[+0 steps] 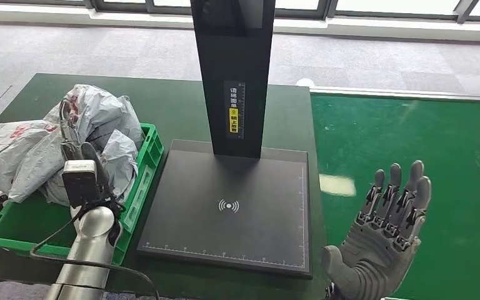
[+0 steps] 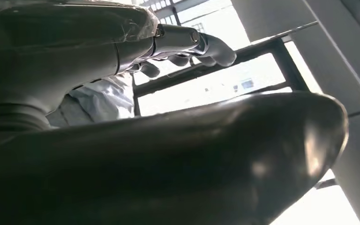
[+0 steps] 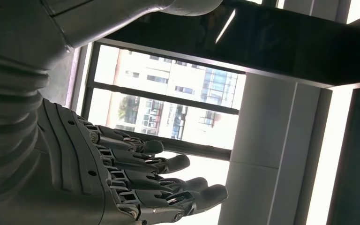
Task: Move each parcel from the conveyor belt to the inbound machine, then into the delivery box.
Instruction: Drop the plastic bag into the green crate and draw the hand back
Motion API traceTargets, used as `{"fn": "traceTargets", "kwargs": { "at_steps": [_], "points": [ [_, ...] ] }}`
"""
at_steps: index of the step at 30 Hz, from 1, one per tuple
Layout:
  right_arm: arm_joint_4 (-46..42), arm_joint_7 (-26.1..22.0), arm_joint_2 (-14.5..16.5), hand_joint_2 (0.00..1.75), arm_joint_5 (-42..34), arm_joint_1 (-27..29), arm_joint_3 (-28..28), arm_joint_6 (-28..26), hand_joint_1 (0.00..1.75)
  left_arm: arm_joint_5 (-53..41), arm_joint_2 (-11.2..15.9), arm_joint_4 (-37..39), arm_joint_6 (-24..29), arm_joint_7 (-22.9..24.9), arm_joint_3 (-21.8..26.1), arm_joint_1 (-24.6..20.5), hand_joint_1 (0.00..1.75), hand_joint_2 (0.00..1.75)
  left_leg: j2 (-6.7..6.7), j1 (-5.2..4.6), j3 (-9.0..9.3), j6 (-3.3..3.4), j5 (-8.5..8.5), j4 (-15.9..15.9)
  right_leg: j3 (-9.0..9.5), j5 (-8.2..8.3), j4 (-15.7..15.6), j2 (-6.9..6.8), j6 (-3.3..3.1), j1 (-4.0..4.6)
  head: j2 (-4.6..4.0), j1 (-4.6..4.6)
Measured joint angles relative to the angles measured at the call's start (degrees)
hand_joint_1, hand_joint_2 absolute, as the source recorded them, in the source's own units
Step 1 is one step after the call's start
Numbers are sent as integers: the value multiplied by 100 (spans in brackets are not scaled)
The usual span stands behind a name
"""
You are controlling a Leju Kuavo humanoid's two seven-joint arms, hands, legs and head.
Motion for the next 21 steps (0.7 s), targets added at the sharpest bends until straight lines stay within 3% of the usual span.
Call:
{"fn": "traceTargets", "kwargs": {
  "at_steps": [5,14,18,21],
  "points": [
    [8,0,27,175,-136,-58,0,0,0,1235,-540,-508,-739,-296,-414,447,0,0,-19,-3,-1,2,0,0,3,-2,-2,-14,4,-3,0,-1],
    [162,2,28,175,-369,-289,0,2,0,1399,-824,-1121,-1145,-273,-1372,804,0,0,-19,-2,0,1,0,0,3,-2,-2,-16,5,-1,0,0],
    [208,2,34,0,-233,-275,-1,2,0,1411,-849,-1243,-1321,-325,-1654,815,0,0,-15,-1,0,1,1,0,6,-1,-1,-15,5,0,0,-1],
    [235,2,67,0,-263,-196,-9,1,0,1389,-877,-1472,-1564,-339,-1722,865,0,0,-15,0,-1,1,0,0,5,-3,-1,-13,4,0,0,0]
  ]
}}
